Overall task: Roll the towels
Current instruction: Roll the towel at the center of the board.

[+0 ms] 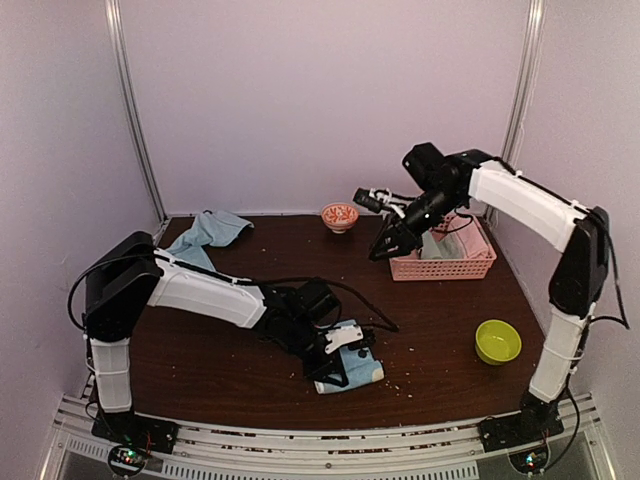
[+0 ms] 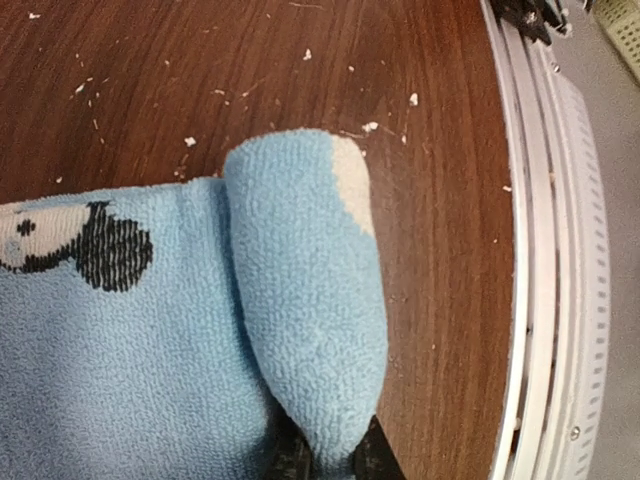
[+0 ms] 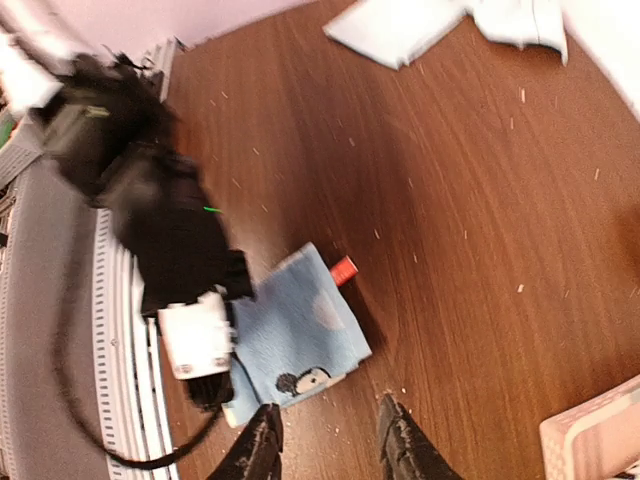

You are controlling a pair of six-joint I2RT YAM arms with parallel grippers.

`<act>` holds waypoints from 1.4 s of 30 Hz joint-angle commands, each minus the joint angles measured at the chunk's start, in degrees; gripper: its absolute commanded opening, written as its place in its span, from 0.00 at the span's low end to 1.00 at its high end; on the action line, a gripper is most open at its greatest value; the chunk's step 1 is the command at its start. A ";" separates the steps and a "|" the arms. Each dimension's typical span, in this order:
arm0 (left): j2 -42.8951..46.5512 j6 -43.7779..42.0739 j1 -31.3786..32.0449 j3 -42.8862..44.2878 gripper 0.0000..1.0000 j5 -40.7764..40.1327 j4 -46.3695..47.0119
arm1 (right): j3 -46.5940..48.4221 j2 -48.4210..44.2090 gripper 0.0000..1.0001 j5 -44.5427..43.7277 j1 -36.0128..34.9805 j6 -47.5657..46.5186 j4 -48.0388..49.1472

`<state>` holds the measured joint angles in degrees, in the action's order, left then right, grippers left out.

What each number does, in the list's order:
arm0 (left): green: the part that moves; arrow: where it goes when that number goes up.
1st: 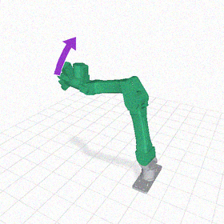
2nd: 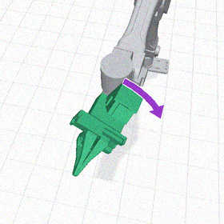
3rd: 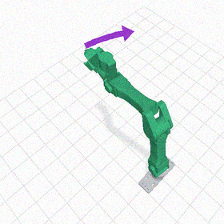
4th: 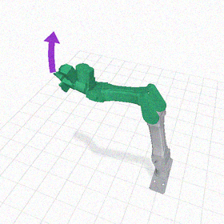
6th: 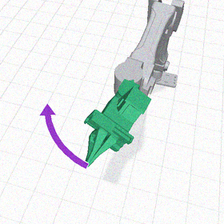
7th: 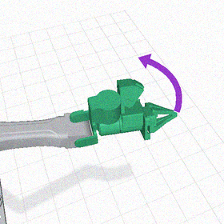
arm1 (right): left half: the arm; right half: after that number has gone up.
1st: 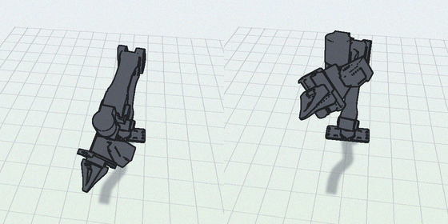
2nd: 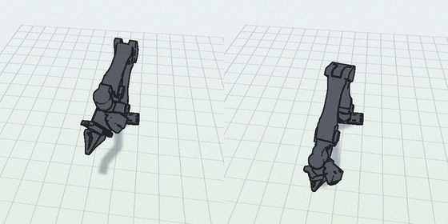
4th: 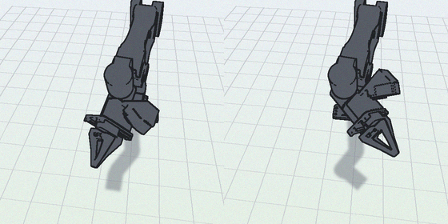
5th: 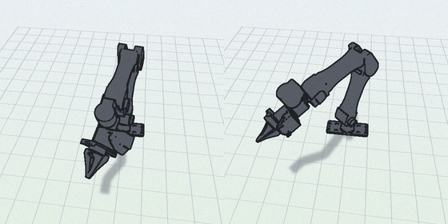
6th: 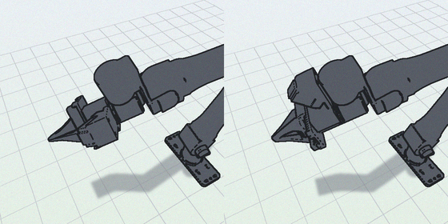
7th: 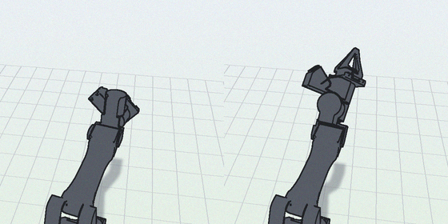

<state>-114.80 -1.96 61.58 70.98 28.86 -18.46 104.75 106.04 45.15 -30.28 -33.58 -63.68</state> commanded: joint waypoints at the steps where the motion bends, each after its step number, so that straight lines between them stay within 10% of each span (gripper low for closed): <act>1: -4.26 5.19 -3.19 -1.70 0.09 13.48 4.35 | -0.94 -10.37 0.36 10.72 -1.41 -6.11 -5.47; 5: -8.64 7.82 -5.46 -0.07 0.10 19.71 3.25 | -6.97 -17.46 0.40 11.61 -5.11 -16.00 -9.37; 14: -11.70 8.61 -6.83 1.34 0.12 21.61 1.93 | -33.97 -20.65 0.30 -21.91 -27.07 -7.19 10.15; 19: -12.17 8.19 -6.83 1.33 0.13 21.04 1.22 | -41.04 -19.64 0.42 -34.19 -31.41 -3.70 24.65; 33: -12.99 5.48 -6.83 2.12 0.18 20.11 -2.86 | -50.08 -7.33 0.43 -40.81 -35.47 -8.20 40.36; 38: -9.38 4.54 -7.31 1.70 0.33 16.03 -3.73 | -48.59 -4.01 0.13 -38.34 -35.46 -9.30 36.54; 42: 0.87 5.08 -8.50 -4.61 0.49 7.77 0.59 | -47.70 -3.50 0.08 -32.38 -35.39 -9.31 30.78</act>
<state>-120.77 3.84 54.43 72.47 51.05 -17.39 57.63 98.98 6.02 -65.36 -42.26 -25.43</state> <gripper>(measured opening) 0.457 0.106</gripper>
